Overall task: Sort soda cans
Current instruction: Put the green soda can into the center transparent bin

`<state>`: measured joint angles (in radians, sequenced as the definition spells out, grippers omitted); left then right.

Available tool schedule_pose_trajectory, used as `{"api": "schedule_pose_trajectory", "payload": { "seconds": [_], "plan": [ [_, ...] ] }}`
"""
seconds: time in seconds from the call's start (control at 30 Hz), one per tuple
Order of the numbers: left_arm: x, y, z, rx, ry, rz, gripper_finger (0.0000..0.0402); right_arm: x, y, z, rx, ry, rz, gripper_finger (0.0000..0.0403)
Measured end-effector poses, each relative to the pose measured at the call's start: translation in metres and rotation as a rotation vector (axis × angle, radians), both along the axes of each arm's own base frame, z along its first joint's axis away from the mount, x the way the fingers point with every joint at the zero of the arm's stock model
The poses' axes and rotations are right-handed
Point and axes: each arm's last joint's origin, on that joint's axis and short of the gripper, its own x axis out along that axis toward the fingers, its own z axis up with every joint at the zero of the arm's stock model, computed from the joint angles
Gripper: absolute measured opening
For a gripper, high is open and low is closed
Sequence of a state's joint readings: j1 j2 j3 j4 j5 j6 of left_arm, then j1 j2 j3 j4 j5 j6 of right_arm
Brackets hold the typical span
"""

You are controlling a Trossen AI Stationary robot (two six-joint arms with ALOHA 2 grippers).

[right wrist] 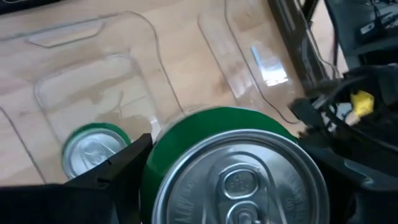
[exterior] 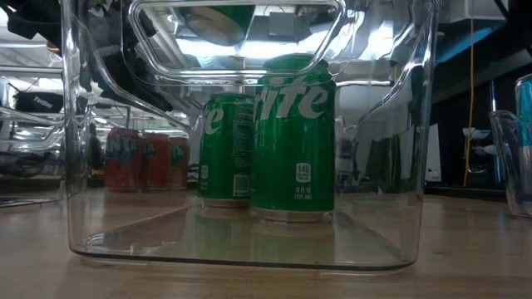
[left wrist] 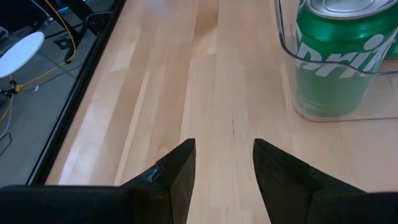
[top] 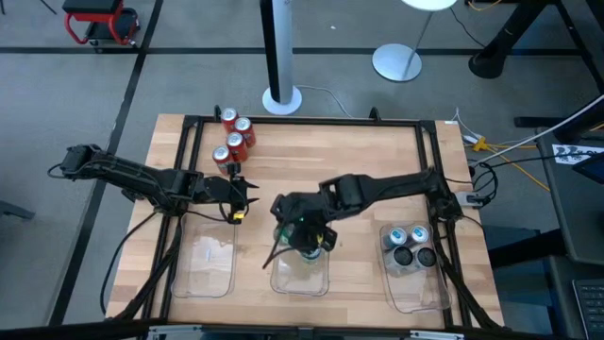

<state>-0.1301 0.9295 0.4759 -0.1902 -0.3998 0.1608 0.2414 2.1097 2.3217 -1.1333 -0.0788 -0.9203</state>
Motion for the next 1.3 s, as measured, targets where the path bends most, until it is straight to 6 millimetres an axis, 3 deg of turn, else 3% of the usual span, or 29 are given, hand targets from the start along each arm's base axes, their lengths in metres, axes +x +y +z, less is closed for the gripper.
{"api": "schedule_pose_trajectory", "payload": {
  "seconds": [0.6,0.97,1.13,1.3],
  "plan": [
    [0.001,0.0,0.001,-0.003,-0.019,0.0,0.0153,0.016,0.013,-0.063,0.073,0.09,0.014,0.0307],
    [0.001,0.0,0.002,-0.003,-0.024,0.001,0.0153,0.024,0.015,-0.077,0.09,0.066,0.024,0.0307],
    [0.001,0.0,0.002,-0.004,-0.023,0.001,0.0153,0.028,0.013,-0.098,0.074,0.146,0.016,0.0307],
    [0.002,0.0,0.002,-0.006,-0.027,0.002,0.0153,0.032,0.008,-0.105,0.089,0.171,0.014,0.0307]
  ]
}}
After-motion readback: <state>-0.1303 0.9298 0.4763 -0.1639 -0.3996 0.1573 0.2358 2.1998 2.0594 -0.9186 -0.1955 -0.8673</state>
